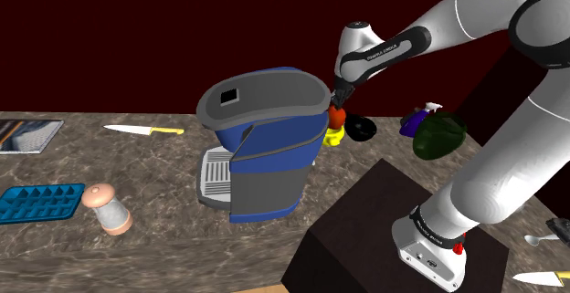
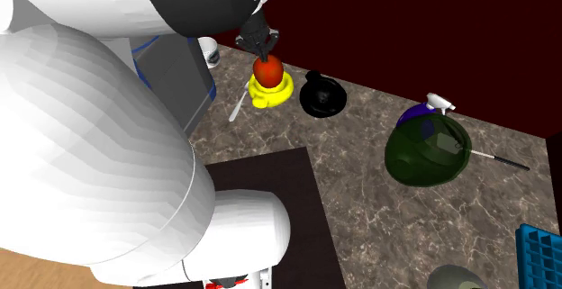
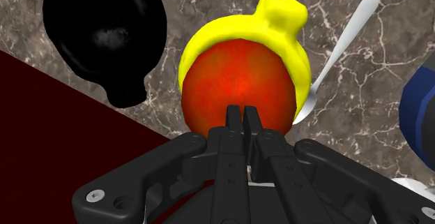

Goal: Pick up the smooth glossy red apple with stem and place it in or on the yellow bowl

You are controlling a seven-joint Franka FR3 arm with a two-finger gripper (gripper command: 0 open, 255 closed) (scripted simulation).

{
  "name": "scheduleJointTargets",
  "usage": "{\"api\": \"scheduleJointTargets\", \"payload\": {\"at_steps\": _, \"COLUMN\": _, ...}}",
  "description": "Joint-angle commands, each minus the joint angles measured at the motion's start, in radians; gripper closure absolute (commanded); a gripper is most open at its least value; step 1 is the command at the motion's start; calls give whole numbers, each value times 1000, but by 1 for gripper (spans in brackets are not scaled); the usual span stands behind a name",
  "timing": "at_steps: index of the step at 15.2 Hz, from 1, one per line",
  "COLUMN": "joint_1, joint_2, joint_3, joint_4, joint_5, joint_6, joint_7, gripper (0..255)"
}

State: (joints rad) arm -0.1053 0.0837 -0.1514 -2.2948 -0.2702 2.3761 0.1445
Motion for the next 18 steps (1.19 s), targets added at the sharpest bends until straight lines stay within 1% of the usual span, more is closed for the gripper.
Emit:
{"api": "scheduleJointTargets", "payload": {"at_steps": 1, "joint_1": 0, "joint_2": 6, "joint_3": 0, "joint_4": -2, "joint_5": -1, "joint_6": 9, "joint_7": 3, "gripper": 255}}
{"api": "scheduleJointTargets", "payload": {"at_steps": 7, "joint_1": 0, "joint_2": 6, "joint_3": 0, "joint_4": -2, "joint_5": -1, "joint_6": 9, "joint_7": 3, "gripper": 255}}
{"api": "scheduleJointTargets", "payload": {"at_steps": 8, "joint_1": 0, "joint_2": 6, "joint_3": 0, "joint_4": -2, "joint_5": -1, "joint_6": 9, "joint_7": 3, "gripper": 0}}
{"api": "scheduleJointTargets", "payload": {"at_steps": 13, "joint_1": 0, "joint_2": 6, "joint_3": 0, "joint_4": -2, "joint_5": -1, "joint_6": 9, "joint_7": 3, "gripper": 0}}
{"api": "scheduleJointTargets", "payload": {"at_steps": 17, "joint_1": 15, "joint_2": -77, "joint_3": 13, "joint_4": 38, "joint_5": 13, "joint_6": -116, "joint_7": -4, "gripper": 0}}
{"api": "scheduleJointTargets", "payload": {"at_steps": 18, "joint_1": 15, "joint_2": -77, "joint_3": 13, "joint_4": 38, "joint_5": 13, "joint_6": -116, "joint_7": -4, "gripper": 0}}
